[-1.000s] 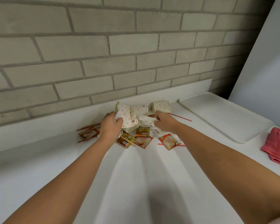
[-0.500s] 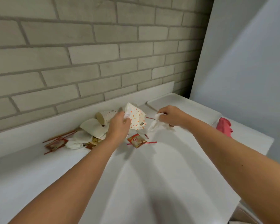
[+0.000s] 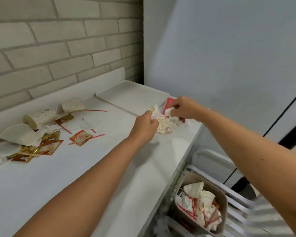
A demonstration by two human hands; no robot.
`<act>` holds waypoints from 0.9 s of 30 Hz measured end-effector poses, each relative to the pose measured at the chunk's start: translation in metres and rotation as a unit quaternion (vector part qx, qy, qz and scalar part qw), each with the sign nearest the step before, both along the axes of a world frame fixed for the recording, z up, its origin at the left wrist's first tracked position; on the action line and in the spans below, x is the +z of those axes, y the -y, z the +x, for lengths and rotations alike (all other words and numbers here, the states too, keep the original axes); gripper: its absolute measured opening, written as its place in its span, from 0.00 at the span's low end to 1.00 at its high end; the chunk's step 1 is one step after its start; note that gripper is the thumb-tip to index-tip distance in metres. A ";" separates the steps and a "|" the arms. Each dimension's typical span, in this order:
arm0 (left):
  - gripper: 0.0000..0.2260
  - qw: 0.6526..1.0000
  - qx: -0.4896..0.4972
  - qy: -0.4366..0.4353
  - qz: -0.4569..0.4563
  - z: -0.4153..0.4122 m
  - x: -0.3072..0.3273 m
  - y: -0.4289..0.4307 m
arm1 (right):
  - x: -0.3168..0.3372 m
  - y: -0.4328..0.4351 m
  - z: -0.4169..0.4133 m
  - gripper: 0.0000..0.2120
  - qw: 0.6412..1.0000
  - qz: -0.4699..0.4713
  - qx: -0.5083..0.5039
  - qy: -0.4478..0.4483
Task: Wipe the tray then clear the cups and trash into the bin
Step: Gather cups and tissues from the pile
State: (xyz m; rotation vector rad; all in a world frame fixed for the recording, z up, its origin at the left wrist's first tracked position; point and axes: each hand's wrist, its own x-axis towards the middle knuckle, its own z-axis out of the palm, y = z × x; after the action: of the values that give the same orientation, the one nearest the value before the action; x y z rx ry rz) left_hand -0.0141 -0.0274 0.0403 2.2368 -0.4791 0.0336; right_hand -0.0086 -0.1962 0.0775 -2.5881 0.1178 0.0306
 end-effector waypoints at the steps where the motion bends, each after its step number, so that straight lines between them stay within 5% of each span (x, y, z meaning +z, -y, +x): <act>1: 0.06 1.000 -0.016 -0.006 0.001 -0.005 -0.003 0.012 | -0.004 0.010 -0.006 0.05 1.000 0.007 -0.010 -0.005; 5: 0.15 0.996 -0.078 -0.034 0.013 -0.026 -0.019 0.058 | -0.027 0.048 -0.032 0.07 0.998 0.032 -0.038 -0.036; 12: 0.12 0.982 -0.113 -0.096 0.116 -0.058 -0.062 0.116 | -0.078 0.093 -0.076 0.14 0.988 0.084 -0.044 -0.121; 15: 0.11 0.967 -0.128 -0.113 0.188 -0.070 -0.084 0.128 | -0.115 0.112 -0.094 0.01 0.982 0.078 -0.047 -0.164; 19: 0.11 0.946 -0.126 -0.140 0.262 -0.077 -0.113 0.129 | -0.169 0.119 -0.118 0.04 0.970 0.039 -0.033 -0.237; 27: 0.12 0.932 -0.113 -0.181 0.293 -0.086 -0.148 0.127 | -0.263 0.107 -0.154 0.08 0.952 0.026 -0.024 -0.305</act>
State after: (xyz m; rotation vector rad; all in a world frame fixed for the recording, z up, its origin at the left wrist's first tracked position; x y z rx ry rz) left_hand -0.0999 -0.1547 -0.1080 2.6593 -0.5910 -0.7165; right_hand -0.1625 -0.3027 -0.1858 -2.4326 0.3964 0.8055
